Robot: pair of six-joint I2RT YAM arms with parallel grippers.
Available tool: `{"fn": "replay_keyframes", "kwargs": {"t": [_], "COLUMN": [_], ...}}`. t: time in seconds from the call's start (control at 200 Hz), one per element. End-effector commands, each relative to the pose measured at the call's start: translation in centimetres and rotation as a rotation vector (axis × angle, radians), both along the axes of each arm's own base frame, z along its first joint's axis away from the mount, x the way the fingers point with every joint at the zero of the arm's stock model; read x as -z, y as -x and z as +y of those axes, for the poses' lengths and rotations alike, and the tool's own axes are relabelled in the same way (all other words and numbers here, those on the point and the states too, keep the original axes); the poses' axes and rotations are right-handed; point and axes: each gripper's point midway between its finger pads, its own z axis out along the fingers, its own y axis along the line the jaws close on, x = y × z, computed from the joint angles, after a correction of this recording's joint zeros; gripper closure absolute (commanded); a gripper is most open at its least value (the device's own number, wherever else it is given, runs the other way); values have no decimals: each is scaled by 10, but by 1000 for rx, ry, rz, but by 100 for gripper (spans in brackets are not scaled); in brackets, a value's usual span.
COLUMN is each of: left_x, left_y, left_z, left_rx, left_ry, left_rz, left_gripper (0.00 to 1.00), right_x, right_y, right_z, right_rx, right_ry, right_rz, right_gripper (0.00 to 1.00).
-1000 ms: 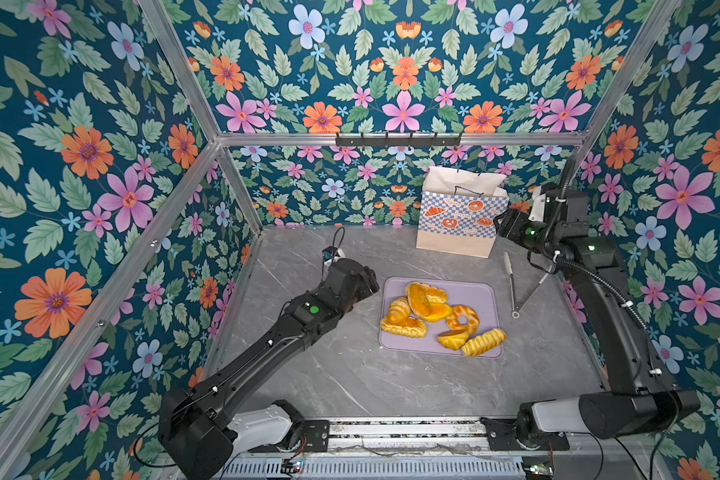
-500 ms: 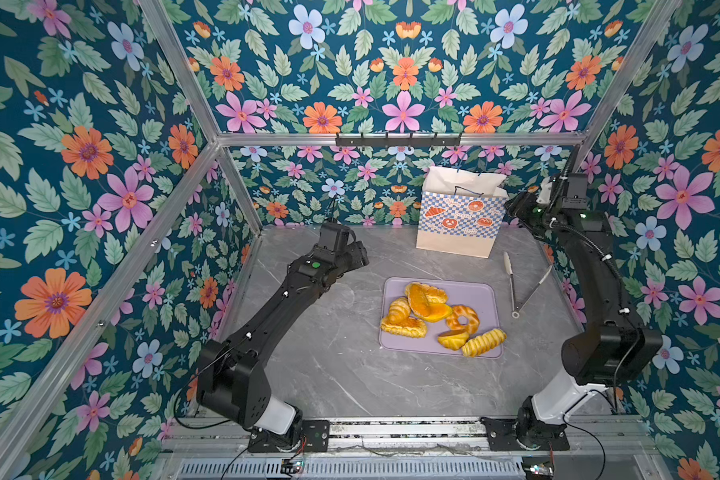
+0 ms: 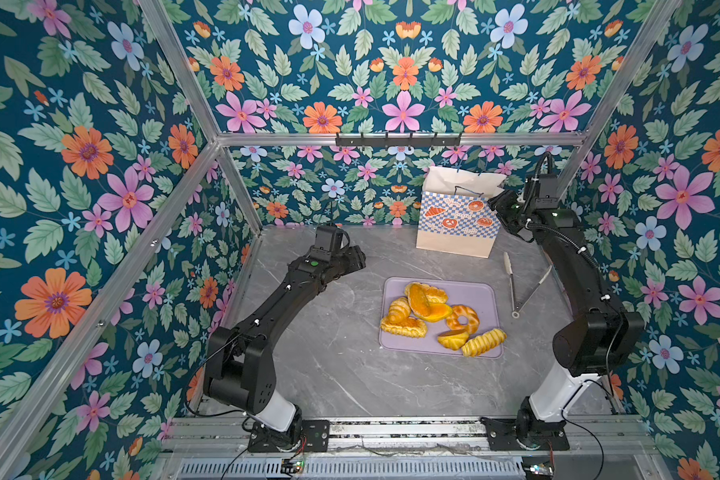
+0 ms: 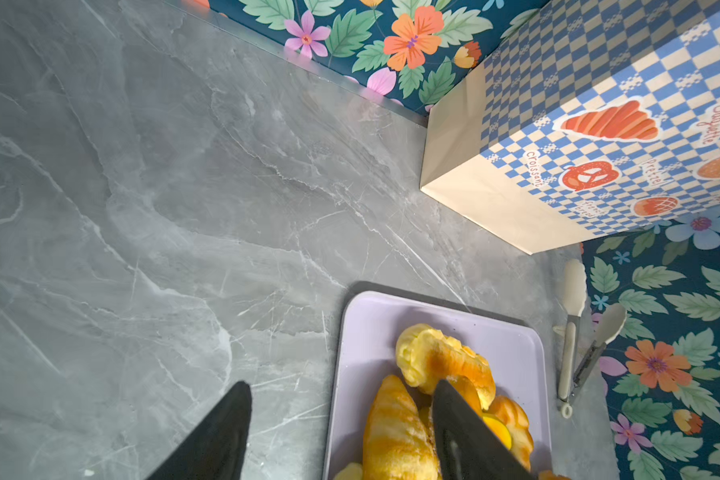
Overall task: Place the fake bread into the paper bag
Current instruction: 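Reach the right gripper to the checkered paper bag's top edge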
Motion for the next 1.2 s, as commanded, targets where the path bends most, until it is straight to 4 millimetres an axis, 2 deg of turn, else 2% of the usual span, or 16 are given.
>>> {"fn": "replay_keyframes", "kwargs": {"t": [0.0, 0.245, 0.445, 0.64, 0.855, 1.195], "left_x": [-9, -3, 9, 9, 3, 4], "left_y": [2, 20, 32, 43, 47, 47], "left_z": [4, 19, 22, 38, 53, 54], "left_rx": [2, -19, -22, -85, -133, -146], "left_ry": [8, -7, 8, -5, -15, 10], "left_rz": [-45, -46, -23, -42, -70, -54], "left_gripper": [29, 29, 30, 30, 28, 30], "right_x": [-9, -6, 11, 29, 40, 42], "right_y": [-15, -43, -63, -79, -78, -63], "right_z": [-10, -7, -5, -3, -5, -3], "right_rx": [133, 142, 158, 162, 169, 156], "right_ry": [-101, -137, -168, -184, -168, -178], "right_rz": [-56, -24, 16, 62, 89, 76], "right_gripper": [38, 38, 38, 40, 50, 70]}}
